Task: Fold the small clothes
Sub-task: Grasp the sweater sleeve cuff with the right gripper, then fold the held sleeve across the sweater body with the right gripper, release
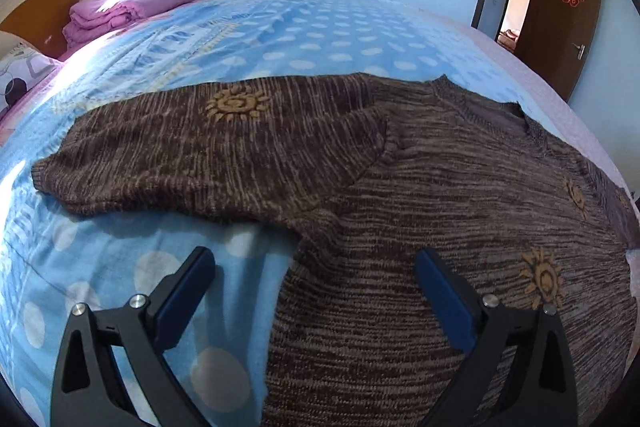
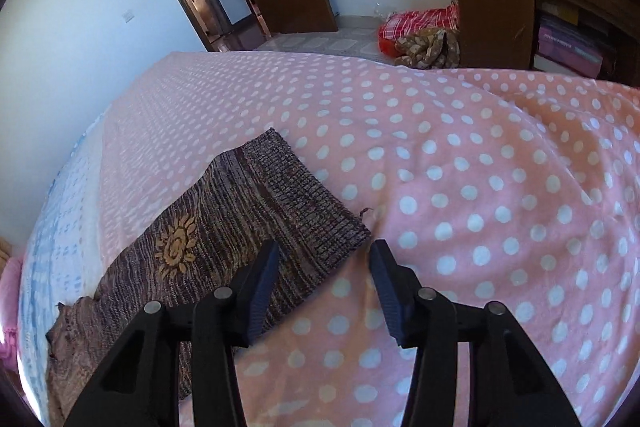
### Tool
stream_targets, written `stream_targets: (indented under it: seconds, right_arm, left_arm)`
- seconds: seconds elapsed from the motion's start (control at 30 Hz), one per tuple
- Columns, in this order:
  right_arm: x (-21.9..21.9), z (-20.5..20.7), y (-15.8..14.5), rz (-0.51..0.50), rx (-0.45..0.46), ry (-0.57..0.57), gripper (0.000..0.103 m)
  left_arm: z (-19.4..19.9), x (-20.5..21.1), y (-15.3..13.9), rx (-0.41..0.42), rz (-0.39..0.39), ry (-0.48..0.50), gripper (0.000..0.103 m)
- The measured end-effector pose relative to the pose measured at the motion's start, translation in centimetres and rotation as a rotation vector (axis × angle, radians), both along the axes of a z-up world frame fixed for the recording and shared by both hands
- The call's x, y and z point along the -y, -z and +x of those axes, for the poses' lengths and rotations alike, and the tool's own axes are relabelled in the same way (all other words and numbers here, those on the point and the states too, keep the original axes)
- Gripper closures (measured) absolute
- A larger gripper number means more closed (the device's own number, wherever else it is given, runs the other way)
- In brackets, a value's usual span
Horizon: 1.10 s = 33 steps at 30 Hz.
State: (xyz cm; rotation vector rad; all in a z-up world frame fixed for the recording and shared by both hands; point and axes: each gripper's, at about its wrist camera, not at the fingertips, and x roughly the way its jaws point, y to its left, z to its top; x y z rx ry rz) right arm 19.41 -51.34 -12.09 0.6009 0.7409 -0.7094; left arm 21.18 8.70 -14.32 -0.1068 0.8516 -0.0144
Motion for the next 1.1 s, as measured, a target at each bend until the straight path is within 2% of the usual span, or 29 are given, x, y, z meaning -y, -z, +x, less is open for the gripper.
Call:
stream_targets:
  seconds: [0.07, 0.1, 0.13, 0.17, 0.2, 0.37, 0.47, 0.67, 0.77, 0.9, 1.0, 1.1]
  right_arm:
    - [-0.3, 0.7, 0.3, -0.026, -0.032, -0.007, 0.055]
    - [-0.3, 0.9, 0.3, -0.054, -0.061, -0.013, 0.066]
    - [-0.4, 1.1, 0.2, -0.083, -0.083, -0.024, 0.08]
    - [-0.4, 1.1, 0.1, -0.082, -0.073, -0.043, 0.088]
    - [-0.4, 1.0, 0.1, -0.077, -0.066, -0.056, 0.091]
    - [-0.3, 0.8, -1.1, -0.038, -0.023, -0.071, 0.095]
    - [-2.3, 0.9, -4.4, -0.078, 0.036, -0.12, 0.095]
    - [-11.8, 2.9, -11.9, -0.151, 0.159, -0.366, 0.095]
    - [-18.8, 4.3, -13.2, -0.151, 0.2, -0.521, 0.095]
    - [-28.5, 6.4, -11.2, -0.117, 0.206, -0.724, 0.095]
    - [-34.9, 7.7, -7.0, -0.099, 0.165, -0.834, 0.095]
    - [-38.9, 8.6, -2.3, -0.079, 0.121, -0.9, 0.095]
  left_arm:
    - [0.0, 0.0, 0.1, 0.001, 0.001, 0.001, 0.0]
    - [-0.1, 0.2, 0.1, 0.0, 0.007, 0.003, 0.0]
    - [0.0, 0.3, 0.1, -0.001, 0.016, 0.004, 0.0]
    - [0.1, 0.5, 0.1, -0.001, 0.023, 0.004, 0.0]
    - [0.1, 0.5, 0.2, 0.001, 0.025, 0.004, 0.0]
    - [0.3, 0.2, 0.2, 0.004, 0.002, 0.008, 0.0]
    - [0.2, 0.1, 0.2, 0.007, -0.002, 0.01, 0.0]
    - [0.3, 0.0, 0.2, 0.014, -0.012, 0.012, 0.0]
    - [0.2, -0.1, 0.1, 0.018, -0.02, 0.014, 0.0]
    - [0.1, -0.2, 0.1, 0.022, -0.029, 0.016, 0.0]
    - [0.1, -0.4, 0.1, 0.026, -0.037, 0.019, 0.0]
    - [0.0, -0.4, 0.1, 0.029, -0.044, 0.02, 0.0]
